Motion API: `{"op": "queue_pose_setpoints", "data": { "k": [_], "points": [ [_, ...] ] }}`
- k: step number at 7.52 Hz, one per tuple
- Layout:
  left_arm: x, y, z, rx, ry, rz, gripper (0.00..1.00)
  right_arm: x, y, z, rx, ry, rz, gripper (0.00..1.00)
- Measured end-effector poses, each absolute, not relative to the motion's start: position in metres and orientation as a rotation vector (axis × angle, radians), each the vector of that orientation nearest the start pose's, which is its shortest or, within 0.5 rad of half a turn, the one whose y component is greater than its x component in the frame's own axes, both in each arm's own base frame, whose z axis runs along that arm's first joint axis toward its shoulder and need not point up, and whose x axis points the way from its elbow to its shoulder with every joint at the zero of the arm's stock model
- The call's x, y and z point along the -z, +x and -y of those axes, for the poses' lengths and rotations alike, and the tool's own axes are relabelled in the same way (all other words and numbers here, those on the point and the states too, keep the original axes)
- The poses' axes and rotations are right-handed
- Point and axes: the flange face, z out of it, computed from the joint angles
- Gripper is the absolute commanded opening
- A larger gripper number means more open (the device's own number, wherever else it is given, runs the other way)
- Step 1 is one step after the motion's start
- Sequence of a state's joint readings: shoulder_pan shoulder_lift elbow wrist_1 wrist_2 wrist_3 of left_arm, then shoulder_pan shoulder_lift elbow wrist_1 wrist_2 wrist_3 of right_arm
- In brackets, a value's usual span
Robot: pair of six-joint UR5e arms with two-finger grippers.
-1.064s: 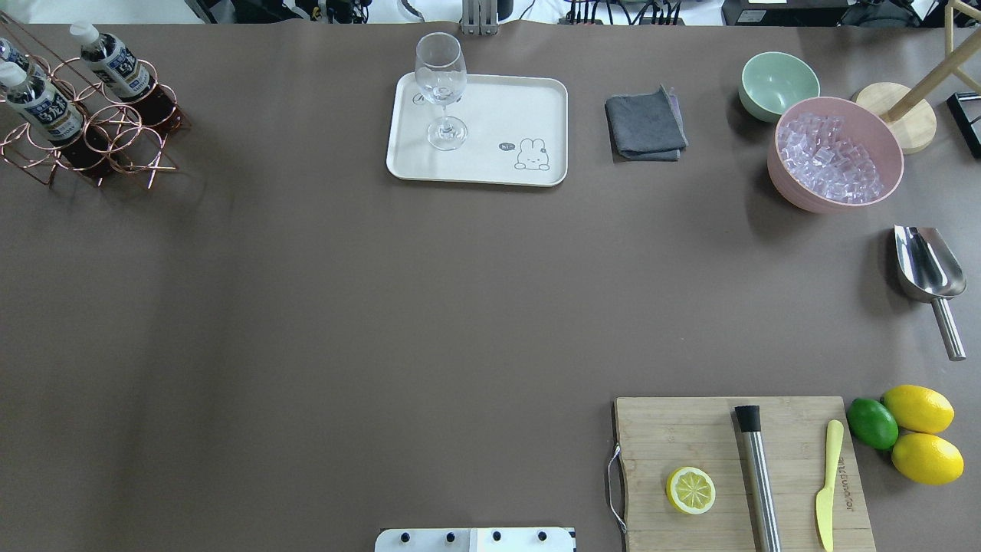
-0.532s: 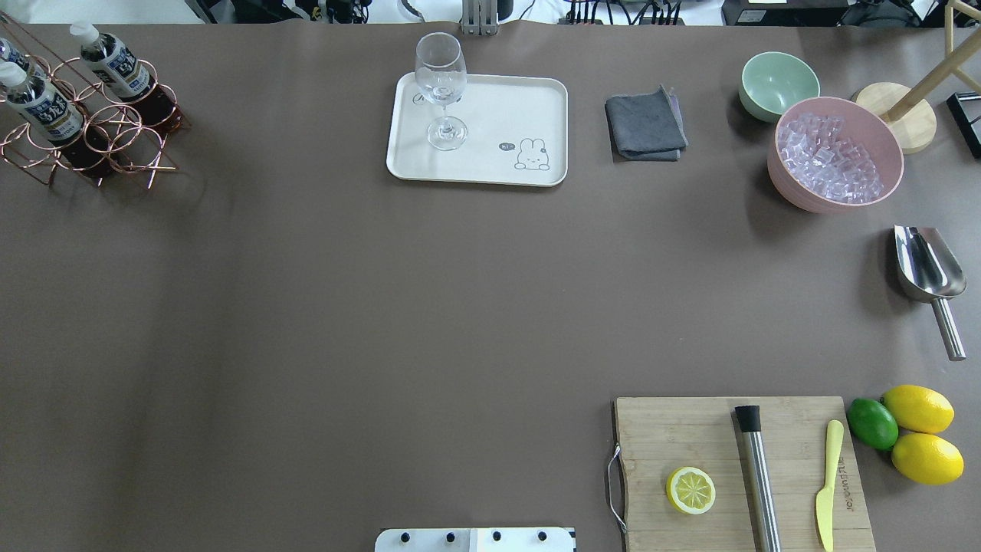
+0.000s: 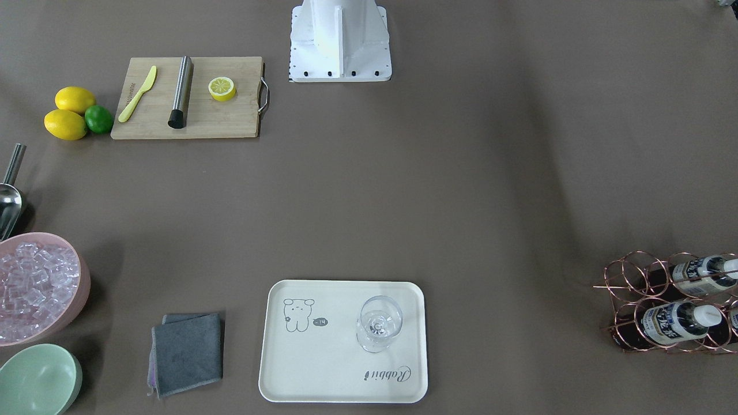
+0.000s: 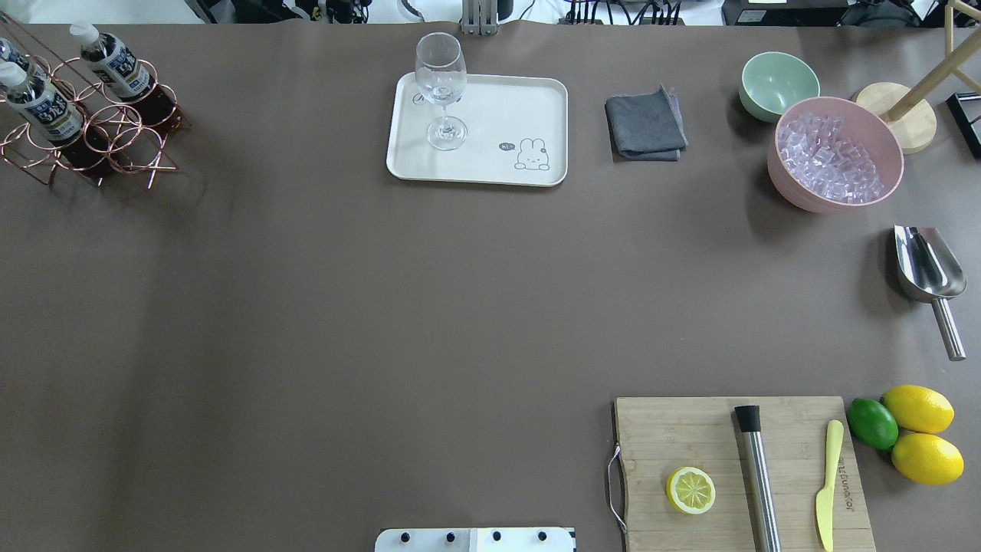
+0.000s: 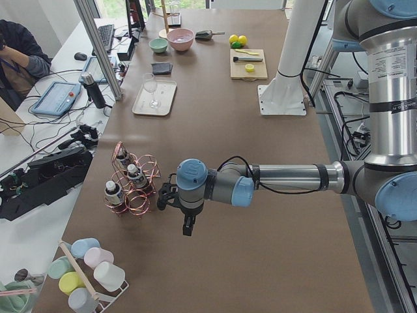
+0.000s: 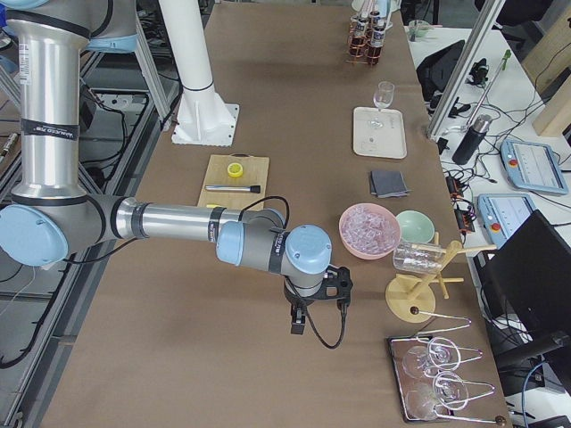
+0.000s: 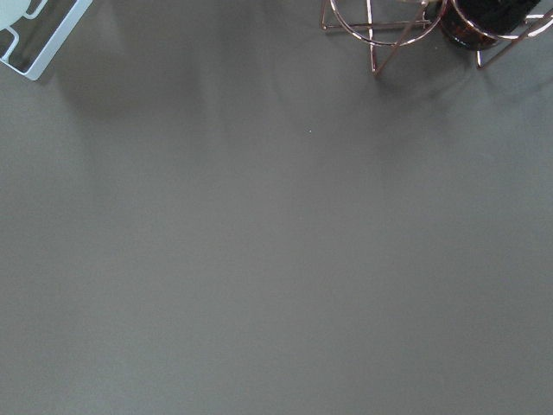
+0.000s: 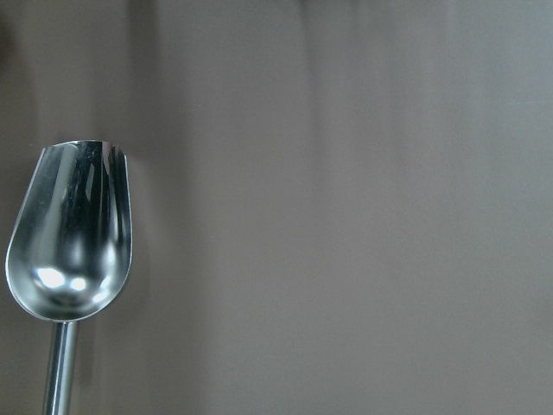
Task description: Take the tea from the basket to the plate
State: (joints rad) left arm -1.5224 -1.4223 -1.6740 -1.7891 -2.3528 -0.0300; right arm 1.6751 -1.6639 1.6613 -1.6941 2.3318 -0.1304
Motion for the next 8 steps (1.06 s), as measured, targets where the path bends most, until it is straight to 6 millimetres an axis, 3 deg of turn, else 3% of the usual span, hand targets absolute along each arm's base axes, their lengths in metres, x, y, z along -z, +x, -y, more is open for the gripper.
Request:
{"op": "queue_pose_setpoints", "data": {
  "k": [8],
  "points": [
    [-0.622, -0.044, 0.452, -0.107, 0.218, -0.796, 0.98, -0.671, 0.110, 0.434, -0.023, -0.030, 0.767, 1.00]
  ]
}}
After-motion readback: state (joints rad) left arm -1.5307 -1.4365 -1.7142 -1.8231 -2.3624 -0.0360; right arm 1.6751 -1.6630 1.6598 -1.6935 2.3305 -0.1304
